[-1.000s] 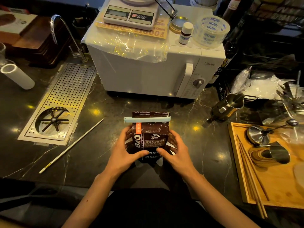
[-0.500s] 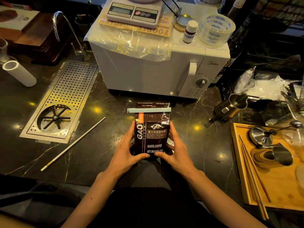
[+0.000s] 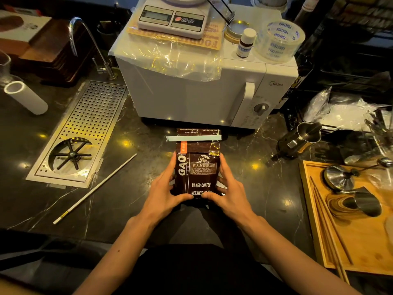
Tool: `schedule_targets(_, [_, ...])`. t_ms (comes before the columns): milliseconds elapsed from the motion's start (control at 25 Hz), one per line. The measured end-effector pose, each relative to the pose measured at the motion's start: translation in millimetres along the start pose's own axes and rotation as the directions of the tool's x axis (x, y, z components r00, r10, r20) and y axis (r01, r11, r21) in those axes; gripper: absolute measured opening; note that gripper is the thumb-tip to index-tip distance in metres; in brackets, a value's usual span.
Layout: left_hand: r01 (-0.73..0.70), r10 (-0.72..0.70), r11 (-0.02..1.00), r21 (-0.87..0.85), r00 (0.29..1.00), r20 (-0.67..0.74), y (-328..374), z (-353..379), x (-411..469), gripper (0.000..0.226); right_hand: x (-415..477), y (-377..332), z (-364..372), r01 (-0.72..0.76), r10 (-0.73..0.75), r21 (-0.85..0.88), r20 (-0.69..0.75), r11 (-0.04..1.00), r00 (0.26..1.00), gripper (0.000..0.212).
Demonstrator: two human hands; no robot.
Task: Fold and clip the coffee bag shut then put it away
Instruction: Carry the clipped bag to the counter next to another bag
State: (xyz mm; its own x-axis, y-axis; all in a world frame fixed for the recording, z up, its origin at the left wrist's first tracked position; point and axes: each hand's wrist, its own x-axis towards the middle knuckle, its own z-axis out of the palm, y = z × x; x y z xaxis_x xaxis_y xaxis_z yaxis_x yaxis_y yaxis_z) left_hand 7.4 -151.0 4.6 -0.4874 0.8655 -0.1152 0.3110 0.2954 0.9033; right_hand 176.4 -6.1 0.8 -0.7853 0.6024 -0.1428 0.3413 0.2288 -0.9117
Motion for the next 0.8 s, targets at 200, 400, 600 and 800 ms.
schedule_targets(200, [-0.098, 0.099, 0.995, 0.023, 0.994, -0.050, 25.4, -9.9, 11.3, 0.121, 5.9, -26.7, -10.7, 0.100, -0.098, 0.014, -0.091, 0.995, 0.991, 0.108])
schedule_targets(400, [-0.235, 0.242, 0.968, 0.091, 0.967, -0.079, 56.4, -23.1, 27.7, 0.122, 14.0, -51.2, -23.8, 0.185, -0.188, -0.034, -0.201, 0.982, 0.961, 0.114])
schedule_targets(600, [-0.362, 0.367, 0.929, 0.078, 0.928, -0.068, 90.5, -42.9, 45.5, 0.122, 20.3, -82.2, -41.8, 0.252, -0.266, -0.086, -0.305, 0.964, 0.914, 0.114])
schedule_targets(800, [-0.475, 0.477, 0.878, 0.055, 0.879, -0.030, 116.8, -61.4, 64.8, 0.120, 21.4, -112.5, -52.1, 0.275, -0.302, -0.125, -0.384, 0.953, 0.873, 0.115])
